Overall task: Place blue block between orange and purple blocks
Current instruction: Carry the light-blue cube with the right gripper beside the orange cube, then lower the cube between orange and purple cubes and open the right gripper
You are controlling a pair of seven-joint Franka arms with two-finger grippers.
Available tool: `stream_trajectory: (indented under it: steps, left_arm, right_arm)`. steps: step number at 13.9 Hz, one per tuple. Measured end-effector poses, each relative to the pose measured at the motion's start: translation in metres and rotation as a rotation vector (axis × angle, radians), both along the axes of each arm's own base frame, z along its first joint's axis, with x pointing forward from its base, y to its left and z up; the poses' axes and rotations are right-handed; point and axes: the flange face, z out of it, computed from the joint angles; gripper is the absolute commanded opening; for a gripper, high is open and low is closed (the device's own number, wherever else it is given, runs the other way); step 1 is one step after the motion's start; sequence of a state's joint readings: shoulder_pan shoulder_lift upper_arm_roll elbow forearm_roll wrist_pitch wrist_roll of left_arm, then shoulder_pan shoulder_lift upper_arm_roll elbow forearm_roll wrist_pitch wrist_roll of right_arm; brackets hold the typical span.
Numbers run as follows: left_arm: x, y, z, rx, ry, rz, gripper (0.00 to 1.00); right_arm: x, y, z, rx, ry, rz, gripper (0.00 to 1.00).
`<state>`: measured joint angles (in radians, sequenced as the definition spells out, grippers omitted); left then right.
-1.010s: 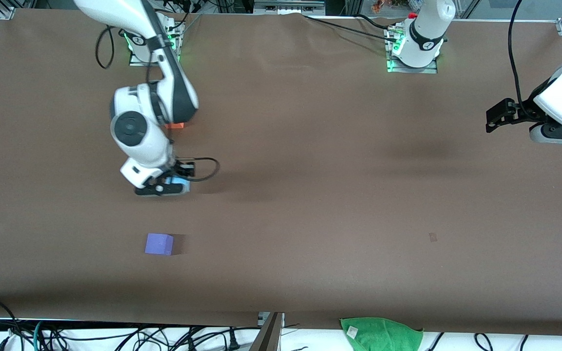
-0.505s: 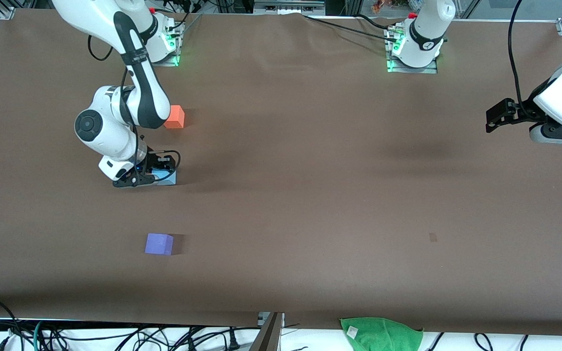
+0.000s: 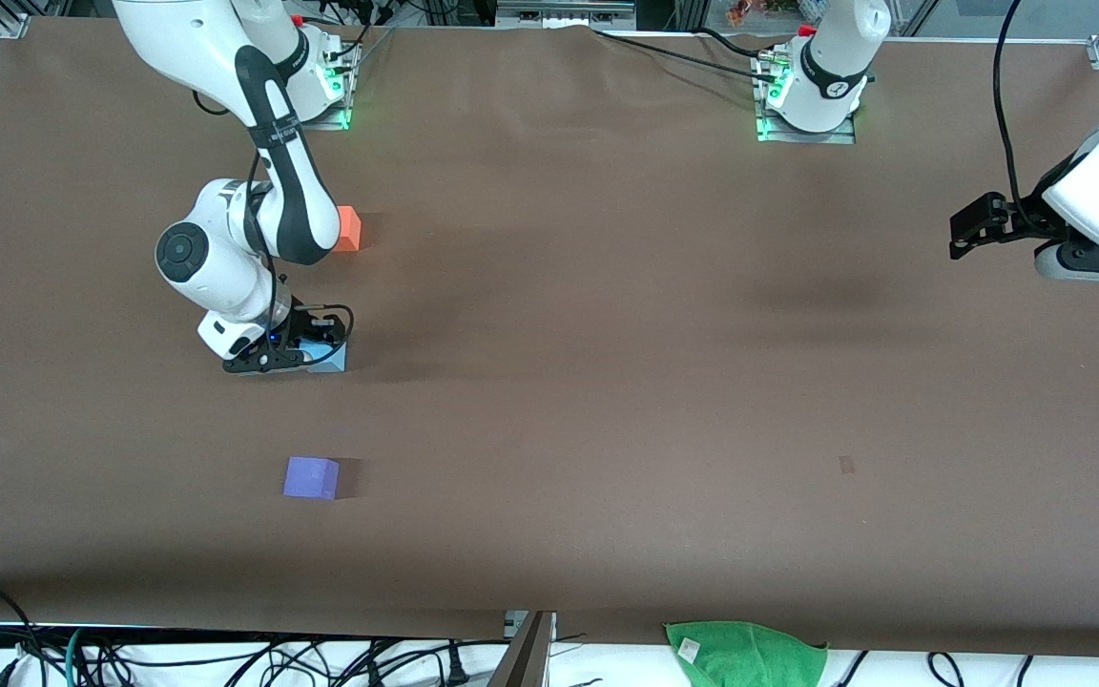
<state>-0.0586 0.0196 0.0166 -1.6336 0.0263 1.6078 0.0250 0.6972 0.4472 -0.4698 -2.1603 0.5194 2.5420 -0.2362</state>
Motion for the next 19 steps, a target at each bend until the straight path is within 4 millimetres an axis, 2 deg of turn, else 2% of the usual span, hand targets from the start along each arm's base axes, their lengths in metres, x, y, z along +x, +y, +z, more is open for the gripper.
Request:
stream_trajectory:
  steps: [2,3,4,5,9,12,14,16,19]
  left_arm:
    - [0.000,0.000,0.000,0.000,0.003,0.001,1.00]
    - [0.000,0.000,-0.001,0.000,0.005,0.002,1.00]
    - [-0.001,0.000,-0.001,0.000,0.007,0.002,1.00]
    - [-0.001,0.000,-0.001,0.001,0.010,0.003,1.00]
    - [-0.002,0.000,-0.002,0.001,0.015,0.004,1.00]
    - [-0.002,0.000,-0.002,0.001,0.016,0.004,1.00]
    - [-0.002,0.000,-0.002,0.001,0.016,0.004,1.00]
    - [-0.002,0.000,-0.002,0.001,0.016,0.005,1.00]
    - [-0.002,0.001,-0.002,0.001,0.017,0.005,1.00]
  right_arm:
    - [0.000,0.001,-0.002,0.005,0.002,-0.009,0.25]
    - [0.000,0.001,-0.002,0.008,0.002,-0.012,0.33]
    - [0.000,0.001,-0.002,0.009,0.002,-0.013,0.64]
    - [0.000,0.001,-0.002,0.009,0.002,-0.014,1.00]
    - [-0.002,0.003,-0.008,0.006,0.011,-0.011,1.00]
    - [0.003,0.020,0.006,0.034,0.013,0.015,1.00]
    - [0.007,0.030,0.032,0.079,0.010,0.027,1.00]
    - [0.007,0.035,0.069,0.139,0.010,0.034,1.00]
    - [0.005,0.020,0.122,0.208,0.012,0.034,1.00]
